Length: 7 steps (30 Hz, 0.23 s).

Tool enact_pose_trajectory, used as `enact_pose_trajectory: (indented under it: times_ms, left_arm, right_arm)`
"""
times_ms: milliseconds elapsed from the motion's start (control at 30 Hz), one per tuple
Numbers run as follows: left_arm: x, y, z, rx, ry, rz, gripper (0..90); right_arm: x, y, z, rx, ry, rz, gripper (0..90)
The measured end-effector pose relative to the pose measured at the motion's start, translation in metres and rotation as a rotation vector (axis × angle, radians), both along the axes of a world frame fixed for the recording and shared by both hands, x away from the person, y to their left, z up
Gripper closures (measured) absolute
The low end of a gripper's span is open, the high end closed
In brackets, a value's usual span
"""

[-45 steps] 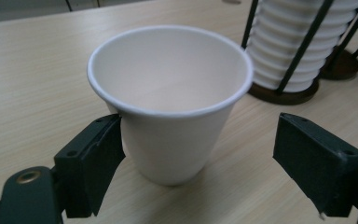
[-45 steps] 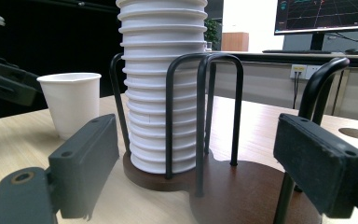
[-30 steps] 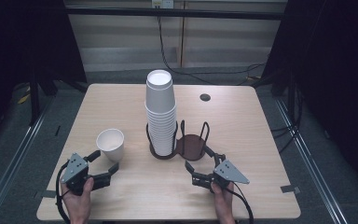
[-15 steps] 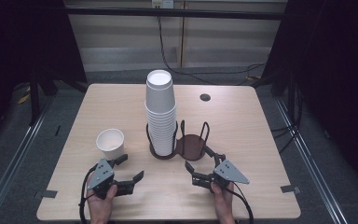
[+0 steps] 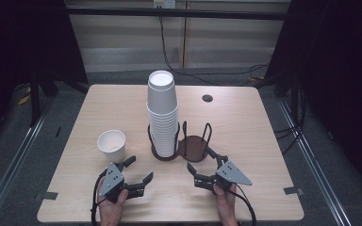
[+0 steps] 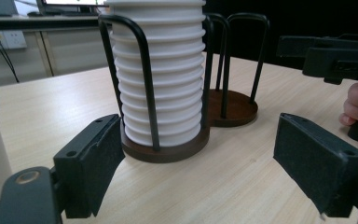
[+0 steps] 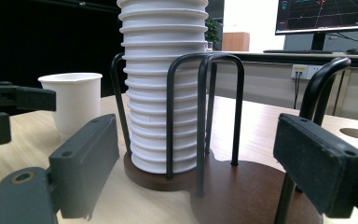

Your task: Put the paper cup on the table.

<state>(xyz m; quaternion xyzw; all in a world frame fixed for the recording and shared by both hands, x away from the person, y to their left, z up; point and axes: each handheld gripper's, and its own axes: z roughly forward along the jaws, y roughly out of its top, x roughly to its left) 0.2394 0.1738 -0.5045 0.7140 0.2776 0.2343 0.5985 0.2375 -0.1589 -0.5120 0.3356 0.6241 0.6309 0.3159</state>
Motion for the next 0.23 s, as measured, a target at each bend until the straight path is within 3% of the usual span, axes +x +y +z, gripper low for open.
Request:
enact_pose_trajectory:
  times_ms: [67,167,233]
  left_arm:
    - [-0.002,0.001,0.0,-0.002,-0.025,-0.004,15.5]
    - [-0.006,0.009,-0.003,-0.076,-0.069,-0.019,15.6]
    - [-0.007,0.01,-0.004,-0.088,-0.091,-0.017,15.5]
  right_arm:
    - [0.0,0.0,0.0,0.0,0.0,0.0,13.7]
    - [0.0,0.0,0.0,-0.001,0.002,-0.016,13.7]
    - [0.002,0.001,0.001,-0.016,0.038,-0.021,13.2]
